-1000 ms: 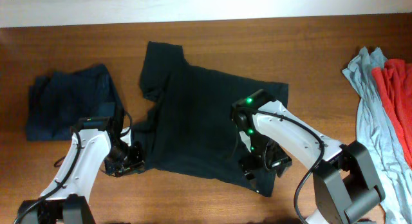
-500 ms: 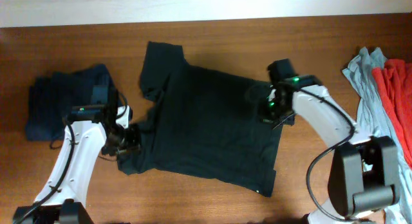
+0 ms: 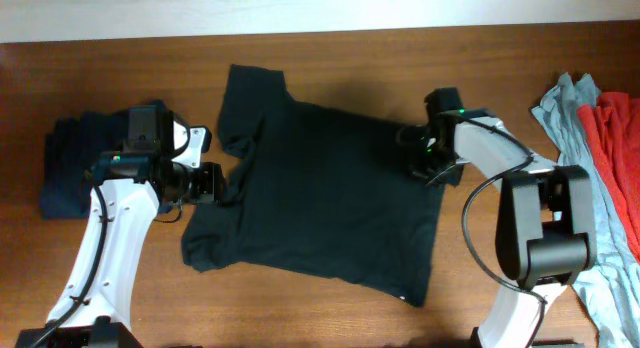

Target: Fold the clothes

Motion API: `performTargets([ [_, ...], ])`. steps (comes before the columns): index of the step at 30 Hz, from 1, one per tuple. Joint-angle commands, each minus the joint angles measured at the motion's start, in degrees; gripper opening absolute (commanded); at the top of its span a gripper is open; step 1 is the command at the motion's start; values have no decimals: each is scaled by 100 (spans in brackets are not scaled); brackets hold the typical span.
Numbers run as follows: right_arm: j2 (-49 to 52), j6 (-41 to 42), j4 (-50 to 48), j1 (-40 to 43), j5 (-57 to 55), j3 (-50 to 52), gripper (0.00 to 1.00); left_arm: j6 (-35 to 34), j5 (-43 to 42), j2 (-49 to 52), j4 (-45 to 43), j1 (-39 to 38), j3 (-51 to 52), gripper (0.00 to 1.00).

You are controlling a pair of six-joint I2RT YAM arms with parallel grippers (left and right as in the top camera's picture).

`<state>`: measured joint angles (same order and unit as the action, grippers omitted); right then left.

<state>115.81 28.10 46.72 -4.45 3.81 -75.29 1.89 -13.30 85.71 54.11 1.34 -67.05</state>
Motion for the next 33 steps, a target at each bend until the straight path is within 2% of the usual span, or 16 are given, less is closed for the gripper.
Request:
performTargets([
  [1, 767, 136, -48, 990, -1589, 269, 4, 144, -111, -74, -205, -26, -81, 55],
  [3, 767, 50, -72, 1327, -1191, 140, 4, 177, -109, -15, -511, -72, -57, 57],
  [6, 767, -686, -319, 1604, 15, 17, 4, 188, -109, 308, -782, -249, -55, 58],
  [11, 767, -686, -350, 1609, 46, 15, 4, 186, -87, 1250, -1202, -621, -55, 59],
  [17, 767, -686, -345, 1731, 7, 4, 4, 186, -83, 2505, -1600, -693, -55, 57],
  [19, 767, -686, -339, 1768, 7, 4, 4, 186, -15, 2704, -1606, -693, -55, 35],
  [20, 767, -686, -330, 1773, 7, 4, 4, 184, 48, 2741, -1574, -693, -55, 20],
  [21, 767, -688, -328, 1770, 7, 4, 4, 164, 258, 2765, -1456, -691, -55, 1],
  [22, 767, -686, -328, 1770, 7, 4, 4, 50, 483, 2765, -1360, -688, -55, 1],
  [25, 767, -688, -328, 1770, 0, 4, 4, -1082, 1836, 2756, -778, -540, -57, 1],
  [31, 767, -713, -354, 1770, 7, 4, 5, -1252, 1917, 2756, -378, -55, -57, 1],
  [32, 767, -811, -348, 1770, 9, 4, 6, -1327, 1908, 2756, -334, 22, -57, 3],
  [33, 767, -841, -339, 1770, 9, 4, 11, -1322, 1891, 2752, -321, 61, -57, 16],
])
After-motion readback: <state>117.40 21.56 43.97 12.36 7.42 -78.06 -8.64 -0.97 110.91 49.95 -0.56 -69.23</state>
